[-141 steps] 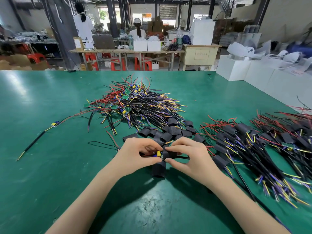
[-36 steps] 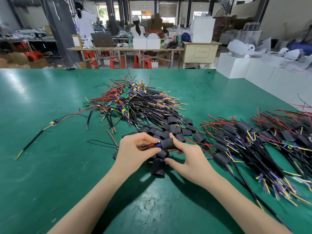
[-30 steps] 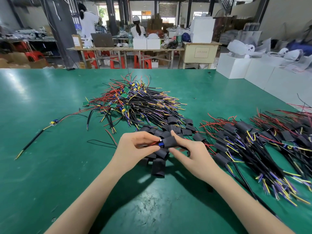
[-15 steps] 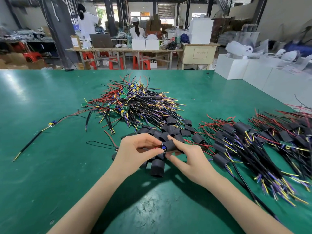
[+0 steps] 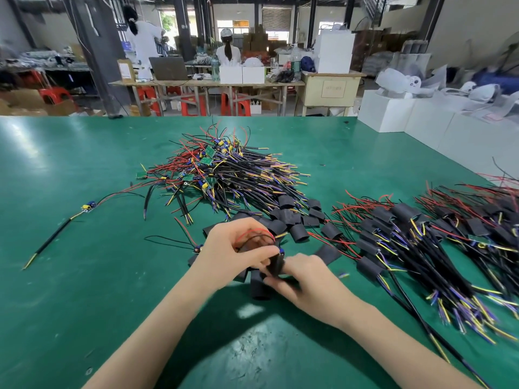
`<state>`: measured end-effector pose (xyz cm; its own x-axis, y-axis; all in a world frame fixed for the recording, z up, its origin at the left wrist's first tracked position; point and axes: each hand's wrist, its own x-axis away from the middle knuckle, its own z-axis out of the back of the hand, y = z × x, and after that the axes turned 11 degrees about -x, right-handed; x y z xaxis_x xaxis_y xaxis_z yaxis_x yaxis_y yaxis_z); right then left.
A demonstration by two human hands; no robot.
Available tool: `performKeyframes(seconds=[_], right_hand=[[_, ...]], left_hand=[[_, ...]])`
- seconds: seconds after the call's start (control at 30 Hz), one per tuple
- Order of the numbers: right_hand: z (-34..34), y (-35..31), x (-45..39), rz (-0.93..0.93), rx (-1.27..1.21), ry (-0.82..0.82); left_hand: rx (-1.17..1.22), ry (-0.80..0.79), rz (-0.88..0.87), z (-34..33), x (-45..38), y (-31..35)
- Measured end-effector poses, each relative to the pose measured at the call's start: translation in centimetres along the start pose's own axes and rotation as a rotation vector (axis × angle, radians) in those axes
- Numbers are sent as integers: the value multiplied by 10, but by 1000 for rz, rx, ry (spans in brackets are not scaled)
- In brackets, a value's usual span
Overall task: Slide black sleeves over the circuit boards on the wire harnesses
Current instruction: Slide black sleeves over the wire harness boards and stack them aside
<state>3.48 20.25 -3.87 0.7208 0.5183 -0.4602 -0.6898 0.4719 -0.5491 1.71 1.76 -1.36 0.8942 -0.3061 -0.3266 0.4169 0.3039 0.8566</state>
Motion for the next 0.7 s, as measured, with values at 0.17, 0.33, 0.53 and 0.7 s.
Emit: performKeyframes(seconds=[0.17, 0.33, 0.53, 0.7], right_hand=[[1, -3, -8, -30, -87, 156], [8, 3, -5, -87, -47, 215], [7, 5, -4, 7, 35, 195], [10, 3, -5, 55, 28, 221]], left_hand=[[180, 5, 47, 16, 1, 1], [177, -6, 95, 11, -1, -3], [159, -22, 125, 8, 0, -8], [123, -20, 121, 11, -1, -12]])
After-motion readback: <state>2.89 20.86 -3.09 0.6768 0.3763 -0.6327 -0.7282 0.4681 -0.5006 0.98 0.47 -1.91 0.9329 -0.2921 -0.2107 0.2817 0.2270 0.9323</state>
